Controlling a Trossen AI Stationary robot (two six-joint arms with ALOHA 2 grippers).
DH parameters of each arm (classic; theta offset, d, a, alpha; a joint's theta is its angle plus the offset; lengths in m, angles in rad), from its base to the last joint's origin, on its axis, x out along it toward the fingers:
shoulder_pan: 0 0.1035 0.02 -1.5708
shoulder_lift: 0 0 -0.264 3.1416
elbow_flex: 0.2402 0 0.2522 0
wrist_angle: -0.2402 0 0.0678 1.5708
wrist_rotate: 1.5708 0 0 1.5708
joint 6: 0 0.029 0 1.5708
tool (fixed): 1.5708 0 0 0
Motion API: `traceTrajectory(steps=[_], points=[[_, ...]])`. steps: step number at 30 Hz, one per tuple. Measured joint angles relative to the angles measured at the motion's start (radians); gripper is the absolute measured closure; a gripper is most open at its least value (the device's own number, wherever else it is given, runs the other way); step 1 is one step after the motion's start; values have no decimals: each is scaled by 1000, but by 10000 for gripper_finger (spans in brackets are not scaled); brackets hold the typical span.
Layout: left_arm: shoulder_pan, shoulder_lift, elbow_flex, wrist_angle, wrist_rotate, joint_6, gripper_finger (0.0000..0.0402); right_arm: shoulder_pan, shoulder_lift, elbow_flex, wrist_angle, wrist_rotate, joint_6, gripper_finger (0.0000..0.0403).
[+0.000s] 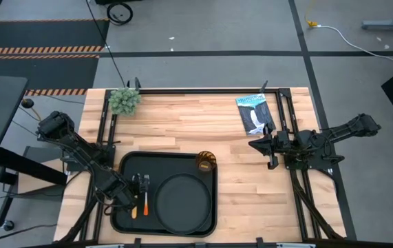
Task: Pick and place plate/cup/fork/spoon on tray
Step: Return to Home Position
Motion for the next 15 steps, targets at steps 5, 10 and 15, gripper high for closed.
traceTrajectory(steps=[5, 10, 15], points=[[0, 0, 32, -75, -1, -3, 294, 0, 0, 0, 0, 0, 0, 380], [25, -9, 118, -181, -3, -98, 294, 0, 0, 0, 0, 0, 0, 380], [66, -100, 105, -17, 106, -297, 309, 0, 0, 0, 0, 0, 0, 380]])
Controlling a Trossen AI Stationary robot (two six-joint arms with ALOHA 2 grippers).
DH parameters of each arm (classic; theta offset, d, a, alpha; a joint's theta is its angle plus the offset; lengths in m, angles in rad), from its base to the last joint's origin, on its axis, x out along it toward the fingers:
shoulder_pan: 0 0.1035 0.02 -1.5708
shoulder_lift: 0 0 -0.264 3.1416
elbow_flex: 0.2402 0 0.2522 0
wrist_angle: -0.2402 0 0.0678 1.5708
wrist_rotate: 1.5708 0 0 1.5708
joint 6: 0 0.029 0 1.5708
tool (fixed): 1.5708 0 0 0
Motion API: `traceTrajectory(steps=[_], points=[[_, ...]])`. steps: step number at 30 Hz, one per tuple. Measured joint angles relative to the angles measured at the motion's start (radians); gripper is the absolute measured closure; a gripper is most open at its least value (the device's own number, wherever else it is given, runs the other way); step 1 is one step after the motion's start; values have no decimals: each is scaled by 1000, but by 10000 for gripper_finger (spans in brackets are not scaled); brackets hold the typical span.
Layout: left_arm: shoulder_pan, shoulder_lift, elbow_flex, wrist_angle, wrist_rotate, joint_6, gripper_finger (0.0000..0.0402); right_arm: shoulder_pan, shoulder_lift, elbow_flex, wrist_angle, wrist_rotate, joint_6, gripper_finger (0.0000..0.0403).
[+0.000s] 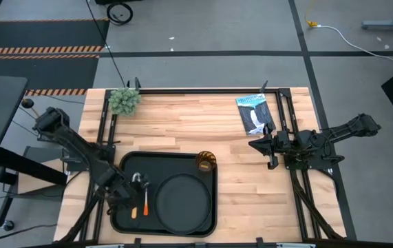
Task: Pick and place plate/cup/fork/spoon on tray
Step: Return to Home Position
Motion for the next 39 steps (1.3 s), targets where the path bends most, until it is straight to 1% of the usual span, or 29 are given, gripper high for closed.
traceTrajectory(steps=[2, 4, 6, 8, 11, 13, 18, 24, 27, 30, 33, 36, 39], points=[[4, -50, -38, 136, 8, -85, 321, 0, 0, 0, 0, 0, 0, 380], [3, -98, -81, 281, -9, -165, 334, 0, 0, 0, 0, 0, 0, 380], [3, -137, -121, 428, -71, -243, 346, 0, 0, 0, 0, 0, 0, 380], [3, -166, -146, 579, -153, -288, 355, 0, 0, 0, 0, 0, 0, 380], [4, -195, -150, 790, -243, -277, 365, 0, 0, 0, 0, 0, 0, 380], [3, -212, -150, 918, -267, -266, 369, 0, 0, 0, 0, 0, 0, 380], [3, -217, -150, 1198, -271, -265, 365, 0, 0, 0, 0, 0, 0, 380], [3, -218, -150, 1400, -272, -274, 362, 0, 0, 0, 0, 0, 0, 380], [1, -243, -150, 1428, -272, -222, 364, 0, 0, 0, 0, 0, 0, 380], [0, -261, -150, 1326, -272, -202, 366, 0, 0, 0, 0, 0, 0, 380], [4, -263, -154, 1230, -271, -217, 366, 0, 0, 0, 0, 0, 0, 380], [7, -284, -212, 1206, -271, -223, 364, 0, 0, 0, 0, 0, 0, 380], [14, -315, -282, 1244, -251, -232, 363, 0, 0, 0, 0, 0, 0, 380]])
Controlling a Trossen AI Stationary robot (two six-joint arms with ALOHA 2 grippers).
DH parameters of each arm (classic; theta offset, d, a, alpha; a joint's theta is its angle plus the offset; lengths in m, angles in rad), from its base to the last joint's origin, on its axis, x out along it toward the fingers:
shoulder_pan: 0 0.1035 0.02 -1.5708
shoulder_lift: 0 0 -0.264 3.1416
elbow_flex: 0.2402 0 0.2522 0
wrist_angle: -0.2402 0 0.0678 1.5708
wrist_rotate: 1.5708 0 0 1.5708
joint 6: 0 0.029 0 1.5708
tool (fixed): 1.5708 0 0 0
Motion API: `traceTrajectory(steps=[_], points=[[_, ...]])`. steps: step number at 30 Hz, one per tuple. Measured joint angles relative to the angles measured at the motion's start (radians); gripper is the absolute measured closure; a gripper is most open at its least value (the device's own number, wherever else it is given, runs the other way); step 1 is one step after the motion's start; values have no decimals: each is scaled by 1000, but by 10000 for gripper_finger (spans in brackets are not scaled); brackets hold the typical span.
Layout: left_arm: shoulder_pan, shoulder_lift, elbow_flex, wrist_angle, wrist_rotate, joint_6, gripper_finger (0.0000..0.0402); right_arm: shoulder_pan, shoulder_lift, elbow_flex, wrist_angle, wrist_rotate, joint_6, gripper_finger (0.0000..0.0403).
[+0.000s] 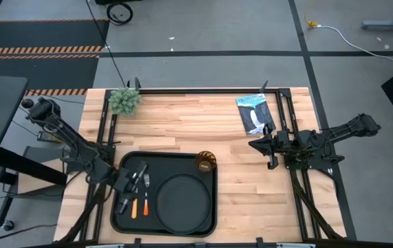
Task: Pick and place plate/cup/fork/spoon on tray
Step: Return to Home Position
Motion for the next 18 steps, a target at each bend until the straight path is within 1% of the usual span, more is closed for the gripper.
traceTrajectory(steps=[3, 6, 9, 11, 14, 18], points=[[8, -38, -114, 106, 28, -41, 363, 0, 0, 0, 0, 0, 0, 380], [8, -82, -246, 263, 78, -66, 363, 0, 0, 0, 0, 0, 0, 380], [3, -107, -363, 364, 147, -59, 365, 0, 0, 0, 0, 0, 0, 380], [3, -127, -416, 409, 174, -44, 367, 0, 0, 0, 0, 0, 0, 380], [2, -156, -455, 396, 179, -44, 366, 0, 0, 0, 0, 0, 0, 380], [2, -225, -457, 317, 179, -46, 365, 0, 0, 0, 0, 0, 0, 380]])
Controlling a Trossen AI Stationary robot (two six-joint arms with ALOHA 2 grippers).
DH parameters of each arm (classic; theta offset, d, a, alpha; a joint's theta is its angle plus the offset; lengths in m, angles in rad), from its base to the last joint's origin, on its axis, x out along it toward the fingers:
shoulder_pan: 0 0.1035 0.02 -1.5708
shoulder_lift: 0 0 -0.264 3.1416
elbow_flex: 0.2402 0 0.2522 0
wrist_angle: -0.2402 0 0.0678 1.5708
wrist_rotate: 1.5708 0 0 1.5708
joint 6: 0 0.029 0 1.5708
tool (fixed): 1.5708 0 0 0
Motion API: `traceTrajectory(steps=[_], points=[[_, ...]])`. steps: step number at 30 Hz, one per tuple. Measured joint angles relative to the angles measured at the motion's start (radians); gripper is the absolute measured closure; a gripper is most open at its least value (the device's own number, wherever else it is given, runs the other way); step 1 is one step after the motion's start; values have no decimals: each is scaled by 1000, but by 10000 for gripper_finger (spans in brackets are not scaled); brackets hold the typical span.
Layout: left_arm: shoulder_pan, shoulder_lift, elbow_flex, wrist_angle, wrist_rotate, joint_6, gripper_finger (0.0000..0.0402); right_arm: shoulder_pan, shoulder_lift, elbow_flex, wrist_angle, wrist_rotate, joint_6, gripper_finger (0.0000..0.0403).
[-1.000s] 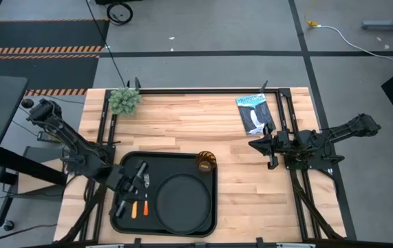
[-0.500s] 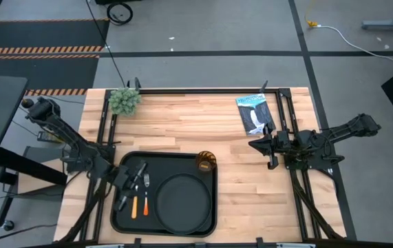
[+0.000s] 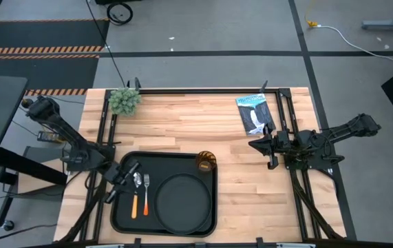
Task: Pick and place plate/cup/fork/spoon on tray
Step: Return to Home Position
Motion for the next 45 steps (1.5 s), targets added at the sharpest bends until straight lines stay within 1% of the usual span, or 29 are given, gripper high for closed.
traceTrajectory(steps=[7, 11, 19, 24, 33, 37, 39, 45], points=[[34, -153, 0, -142, 0, -1, 365, 0, 0, 0, 0, 0, 0, 380], [79, -235, -46, -150, -19, -3, 363, 0, 0, 0, 0, 0, 0, 380], [206, -391, -46, -357, -27, -128, 365, 0, 0, 0, 1, 0, 0, 380], [287, -487, -46, -528, -26, -208, 365, 0, 0, 0, 0, 0, 0, 380], [418, -717, -47, -826, 17, -314, 365, 0, 0, 0, 1, 0, 0, 380], [463, -794, -46, -842, 57, -278, 365, 0, 0, 0, 1, 0, 0, 380], [486, -791, -46, -848, 76, -248, 365, 0, 0, 0, 1, 0, 0, 380], [556, -790, -47, -855, 77, -120, 365, 0, 0, 0, 2, 0, 0, 380]])
